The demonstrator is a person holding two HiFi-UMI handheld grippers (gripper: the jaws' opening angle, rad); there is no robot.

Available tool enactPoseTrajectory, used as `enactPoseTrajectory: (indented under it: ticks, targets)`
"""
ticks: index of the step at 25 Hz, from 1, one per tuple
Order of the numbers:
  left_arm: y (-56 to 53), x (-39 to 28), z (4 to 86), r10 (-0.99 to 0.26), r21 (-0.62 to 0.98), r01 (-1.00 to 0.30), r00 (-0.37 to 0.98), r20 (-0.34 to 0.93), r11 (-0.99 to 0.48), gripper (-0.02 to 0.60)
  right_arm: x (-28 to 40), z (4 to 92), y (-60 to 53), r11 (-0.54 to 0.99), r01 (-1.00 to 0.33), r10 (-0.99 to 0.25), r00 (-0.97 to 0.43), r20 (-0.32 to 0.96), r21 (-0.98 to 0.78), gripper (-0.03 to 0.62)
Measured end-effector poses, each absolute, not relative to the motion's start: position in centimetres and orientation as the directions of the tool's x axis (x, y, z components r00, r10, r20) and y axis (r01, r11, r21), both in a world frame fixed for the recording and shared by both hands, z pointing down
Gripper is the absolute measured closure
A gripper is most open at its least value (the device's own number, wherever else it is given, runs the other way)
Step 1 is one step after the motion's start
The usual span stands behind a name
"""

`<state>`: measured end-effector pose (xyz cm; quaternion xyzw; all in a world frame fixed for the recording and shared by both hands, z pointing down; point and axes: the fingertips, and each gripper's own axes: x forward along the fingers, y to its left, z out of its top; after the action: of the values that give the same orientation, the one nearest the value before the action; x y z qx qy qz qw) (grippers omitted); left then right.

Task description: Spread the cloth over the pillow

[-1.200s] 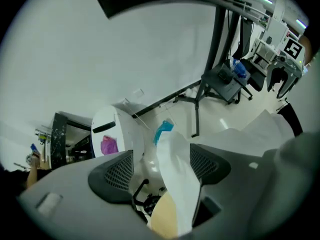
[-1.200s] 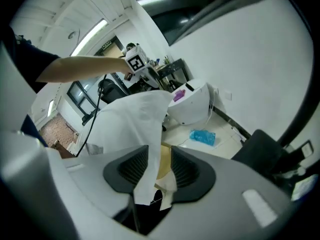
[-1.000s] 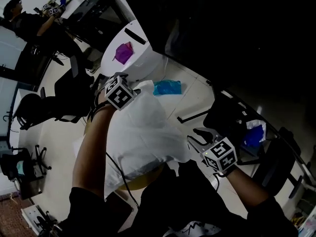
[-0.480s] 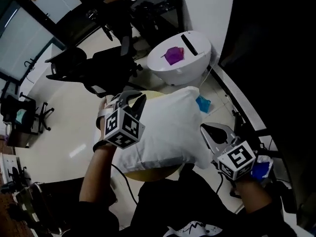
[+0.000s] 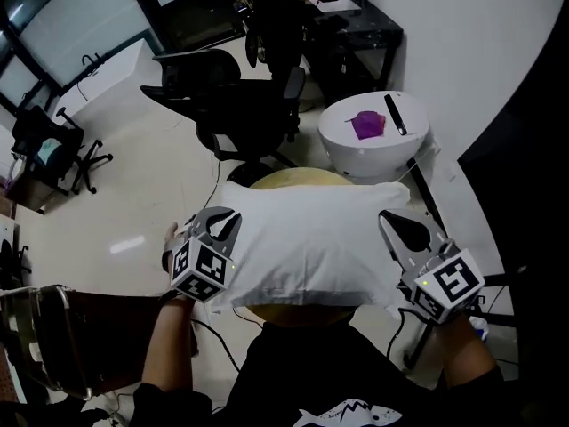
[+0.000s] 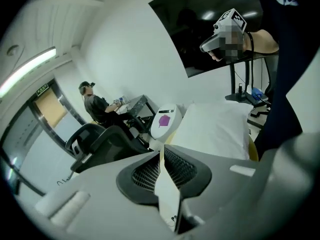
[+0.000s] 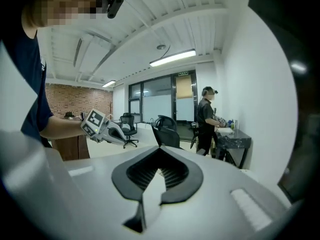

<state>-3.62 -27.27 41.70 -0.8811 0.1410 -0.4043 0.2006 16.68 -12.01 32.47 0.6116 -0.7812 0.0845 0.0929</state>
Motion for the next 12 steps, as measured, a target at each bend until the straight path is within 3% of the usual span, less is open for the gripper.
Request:
enactPoseTrajectory:
  ticks: [6,12]
  targets:
    - [-28.0,-12.8,44.2,-0.39,-0.371,-0.174,0.648,0.654,-0.912,0.489,9.8,30.0,-18.4,0.334,-0.94,-0.916,-0.308,0.259,0.063,0.586]
    - [-28.0,-21.3,52.0,-0.344,-0.27,-0.214,0.581,0.737,-0.939,0.482,2.5,28.2,-25.9,0.463,-0.873,-0.859,-0.399,0.322,0.153,0.586]
